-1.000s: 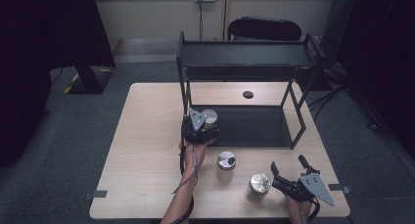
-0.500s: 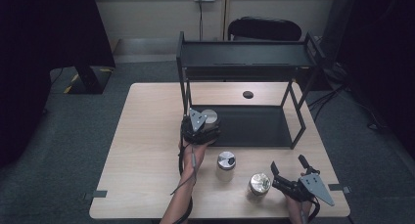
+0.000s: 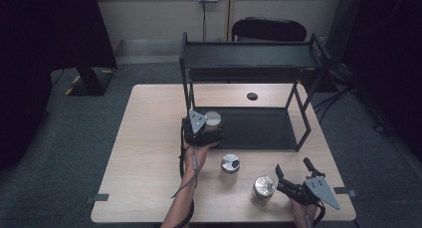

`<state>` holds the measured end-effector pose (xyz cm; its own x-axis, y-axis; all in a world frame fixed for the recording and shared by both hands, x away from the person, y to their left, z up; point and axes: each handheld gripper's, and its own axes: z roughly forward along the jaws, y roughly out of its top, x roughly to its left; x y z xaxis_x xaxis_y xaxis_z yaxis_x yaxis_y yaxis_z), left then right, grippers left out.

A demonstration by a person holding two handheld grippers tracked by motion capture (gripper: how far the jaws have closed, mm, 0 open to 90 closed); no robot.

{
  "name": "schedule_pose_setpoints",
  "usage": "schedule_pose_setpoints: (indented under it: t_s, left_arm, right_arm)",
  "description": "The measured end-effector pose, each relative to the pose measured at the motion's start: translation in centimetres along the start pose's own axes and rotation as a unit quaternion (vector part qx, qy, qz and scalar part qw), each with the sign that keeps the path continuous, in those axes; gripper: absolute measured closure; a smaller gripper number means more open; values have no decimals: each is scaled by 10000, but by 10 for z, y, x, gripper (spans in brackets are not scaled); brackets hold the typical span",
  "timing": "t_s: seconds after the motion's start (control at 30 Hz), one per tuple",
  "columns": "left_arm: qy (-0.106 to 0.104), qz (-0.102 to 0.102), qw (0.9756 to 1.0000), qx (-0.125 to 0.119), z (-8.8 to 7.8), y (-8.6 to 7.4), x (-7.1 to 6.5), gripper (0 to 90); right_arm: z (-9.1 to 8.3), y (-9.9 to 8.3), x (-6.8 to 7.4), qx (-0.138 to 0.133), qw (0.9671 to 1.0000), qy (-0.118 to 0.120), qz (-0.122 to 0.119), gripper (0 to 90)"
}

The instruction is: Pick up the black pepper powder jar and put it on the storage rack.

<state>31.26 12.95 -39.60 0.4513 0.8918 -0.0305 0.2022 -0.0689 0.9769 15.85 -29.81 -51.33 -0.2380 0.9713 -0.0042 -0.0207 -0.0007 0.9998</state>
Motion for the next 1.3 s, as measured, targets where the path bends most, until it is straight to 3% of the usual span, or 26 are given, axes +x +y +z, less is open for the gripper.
schedule_pose_setpoints:
  t_s: [0.23,0.63,1.3]
  left_arm:
    - [-9,59,10000,-34,0,0,1,7]
    - [-41,38,10000,-25,-3,2,0,3]
    - [-13,66,9997,-228,-12,-1,0,0]
  right_arm:
    - [0,0,0,2,10000,3,-5,6]
    - [0,0,0,4,10000,4,-8,6]
    - [0,0,0,6,10000,-1,-23,6]
